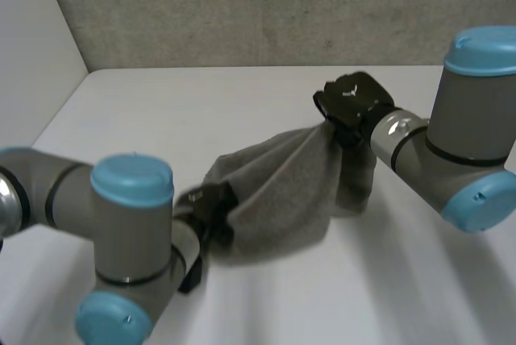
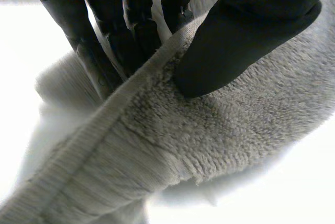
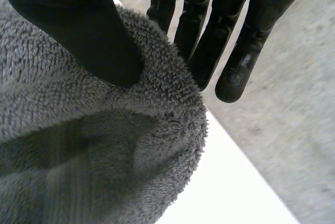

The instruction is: Fold the towel.

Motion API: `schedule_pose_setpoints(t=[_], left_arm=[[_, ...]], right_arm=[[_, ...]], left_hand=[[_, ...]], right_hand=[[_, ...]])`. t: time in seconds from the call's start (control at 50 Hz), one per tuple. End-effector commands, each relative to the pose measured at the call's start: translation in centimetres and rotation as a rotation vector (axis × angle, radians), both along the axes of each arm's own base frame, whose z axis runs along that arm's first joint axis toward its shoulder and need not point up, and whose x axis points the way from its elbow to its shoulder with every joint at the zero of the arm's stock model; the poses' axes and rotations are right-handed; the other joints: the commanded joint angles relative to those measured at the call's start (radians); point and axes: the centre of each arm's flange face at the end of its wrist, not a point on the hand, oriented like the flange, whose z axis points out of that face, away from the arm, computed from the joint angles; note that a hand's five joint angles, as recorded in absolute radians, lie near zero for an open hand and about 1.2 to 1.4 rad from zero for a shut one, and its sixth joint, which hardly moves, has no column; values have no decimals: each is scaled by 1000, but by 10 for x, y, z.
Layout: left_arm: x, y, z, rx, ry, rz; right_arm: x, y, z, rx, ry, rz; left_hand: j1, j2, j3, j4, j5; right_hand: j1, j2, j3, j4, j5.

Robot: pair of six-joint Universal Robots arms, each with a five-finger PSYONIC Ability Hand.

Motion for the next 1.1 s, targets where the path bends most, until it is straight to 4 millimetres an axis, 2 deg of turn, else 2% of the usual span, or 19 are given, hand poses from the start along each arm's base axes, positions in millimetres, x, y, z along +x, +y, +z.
schedule_pose_setpoints(t=[0.02,0.1,0.12,0.16,0.26,0.34,0.38,0.4,0.44,0.46,0.52,0.54,0.58,0.6,0.64,0.7,0.84,0.88,1.1], left_arm=[[-22,-83,112,-521,24,64],[-28,-113,212,-923,122,141],[-28,-113,213,-924,122,141],[-25,-116,268,-1171,189,213],[-14,-114,303,-1372,223,294],[-8,-121,273,-1297,123,281],[-3,-123,230,-1180,32,243],[-3,-123,230,-1179,31,242],[1,-119,178,-1055,-55,198],[1,-119,178,-1055,-55,198],[7,-109,122,-920,-146,141],[7,-109,122,-919,-146,141],[12,-93,58,-769,-257,42],[12,-92,58,-768,-257,42],[20,-78,18,-668,-348,-22],[26,-64,-4,-599,-427,-68],[36,-48,-14,-527,-504,-113],[37,-46,-10,-525,-506,-112],[54,-30,10,-493,-521,-97]], right_arm=[[14,-35,51,-308,-75,-34],[13,-51,126,-704,-352,-130],[9,-49,150,-826,-451,-140],[6,-44,165,-914,-533,-140],[4,-38,163,-945,-558,-128],[8,-37,132,-835,-481,-93],[10,-37,117,-787,-445,-73],[10,-37,117,-787,-445,-73],[14,-32,84,-672,-367,-13],[14,-32,84,-672,-366,-13],[15,-27,42,-512,-266,23],[14,-25,14,-409,-196,20],[8,-15,-31,-215,-51,13],[4,-8,-54,-114,23,6],[-1,-3,-70,-38,82,-3],[-9,8,-96,108,176,-25],[-17,19,-97,205,224,-45],[-21,25,-82,202,205,-53],[-47,29,-43,212,81,-146]], left_hand=[[224,191,192,190,203],[224,191,192,190,203],[224,191,192,190,203],[224,191,192,190,203],[224,191,192,190,203],[224,191,192,190,203],[224,191,192,190,203],[224,191,192,190,203],[224,191,192,190,203],[224,191,192,190,203],[224,191,192,190,203],[224,191,192,190,203],[224,191,192,190,203],[224,191,192,190,203],[224,191,192,190,203],[224,191,192,190,203],[224,191,192,190,203],[224,191,192,190,203],[224,191,192,190,203]], right_hand=[[459,230,212,204,268],[459,230,212,204,268],[459,230,212,204,268],[459,230,212,204,268],[459,230,212,204,268],[459,230,212,204,268],[459,230,212,204,268],[459,230,212,204,268],[459,230,212,204,268],[459,230,212,204,268],[459,230,212,204,268],[459,230,212,204,268],[459,230,212,204,268],[459,230,212,204,268],[459,230,212,204,268],[459,230,212,204,268],[216,-13,-30,-39,26],[-67,-296,-314,-322,-258],[-517,-746,-764,-772,-708]])
